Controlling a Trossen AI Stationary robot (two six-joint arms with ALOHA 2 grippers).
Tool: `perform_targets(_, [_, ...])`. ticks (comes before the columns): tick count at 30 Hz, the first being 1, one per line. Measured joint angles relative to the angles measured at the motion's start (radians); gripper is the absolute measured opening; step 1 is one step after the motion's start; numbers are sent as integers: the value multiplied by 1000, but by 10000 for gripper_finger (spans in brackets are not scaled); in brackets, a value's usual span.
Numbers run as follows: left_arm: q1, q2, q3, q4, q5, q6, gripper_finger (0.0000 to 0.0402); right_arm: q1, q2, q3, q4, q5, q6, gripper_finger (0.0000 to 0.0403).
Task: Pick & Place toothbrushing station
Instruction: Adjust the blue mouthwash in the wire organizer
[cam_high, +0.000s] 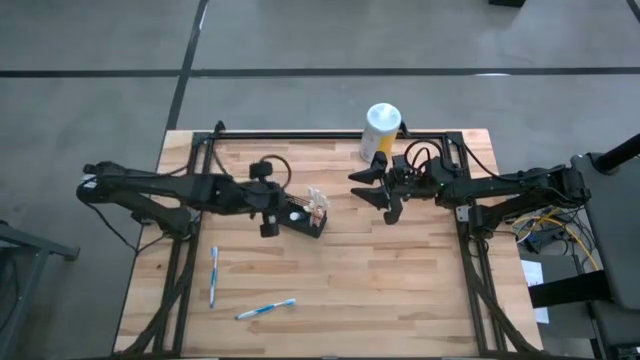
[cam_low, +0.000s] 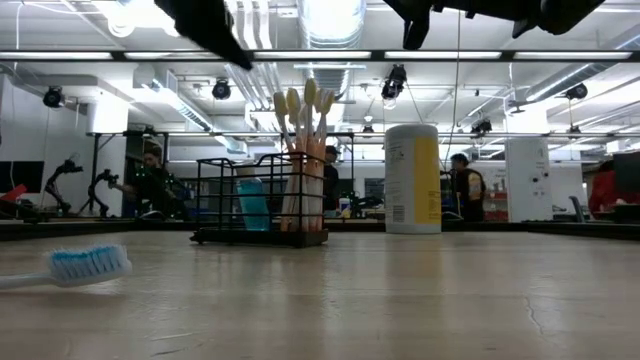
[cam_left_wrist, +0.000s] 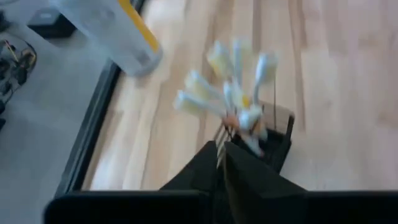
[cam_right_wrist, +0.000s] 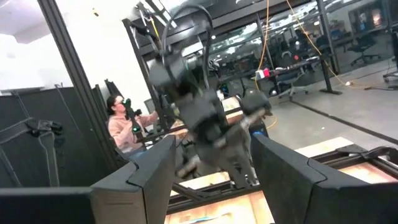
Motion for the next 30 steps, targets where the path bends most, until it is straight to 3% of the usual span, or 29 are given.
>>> perform_targets(4, [0, 42, -55, 6, 2, 8, 6, 0, 0, 0, 0, 0, -1, 203])
perform_targets(9, [1, 98, -89, 71, 14, 7, 8, 0, 0, 0, 0, 0, -1, 203])
perform_targets(15, [15, 150, -89, 119, 99, -5, 4, 1, 0, 0, -1, 0, 0, 203])
perform_targets(30, [20, 171, -89, 86, 102, -52, 6, 1, 0, 0, -8, 0, -1, 203])
